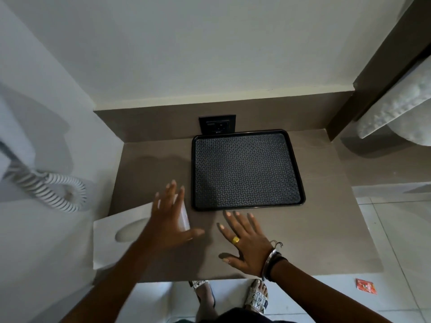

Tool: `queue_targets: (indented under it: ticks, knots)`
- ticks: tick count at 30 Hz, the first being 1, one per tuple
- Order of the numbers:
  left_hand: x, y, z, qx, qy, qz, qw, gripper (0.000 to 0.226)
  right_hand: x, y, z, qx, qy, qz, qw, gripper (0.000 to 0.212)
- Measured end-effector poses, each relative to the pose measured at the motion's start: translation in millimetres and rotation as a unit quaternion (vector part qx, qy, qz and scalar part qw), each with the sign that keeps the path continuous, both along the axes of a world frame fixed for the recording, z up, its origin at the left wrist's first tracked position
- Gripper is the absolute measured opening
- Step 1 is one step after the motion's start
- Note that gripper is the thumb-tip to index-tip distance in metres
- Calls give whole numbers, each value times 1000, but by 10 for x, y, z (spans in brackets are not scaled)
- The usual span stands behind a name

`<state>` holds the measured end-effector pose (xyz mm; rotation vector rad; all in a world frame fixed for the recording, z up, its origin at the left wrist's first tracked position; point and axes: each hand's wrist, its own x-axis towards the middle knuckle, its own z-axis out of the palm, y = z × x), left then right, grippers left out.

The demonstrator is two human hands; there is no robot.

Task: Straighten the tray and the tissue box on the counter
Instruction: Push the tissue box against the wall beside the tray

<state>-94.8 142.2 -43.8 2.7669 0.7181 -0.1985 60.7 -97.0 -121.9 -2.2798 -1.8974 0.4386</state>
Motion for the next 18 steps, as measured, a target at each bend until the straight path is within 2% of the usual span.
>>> queue_targets:
  ticks: [4,8,18]
  knots:
    - [-453,563,2,-24,168,-9,985,156,-146,164,-39,-76,-16,25,997,88]
    - [-674,758,-84,-49,237,-18,970,166,-182,257,-58,-95,-29,34,994,93]
    - [-686,740,-141,-56,144,53,987,148,-188,263,-45,-105,-25,36,994,97]
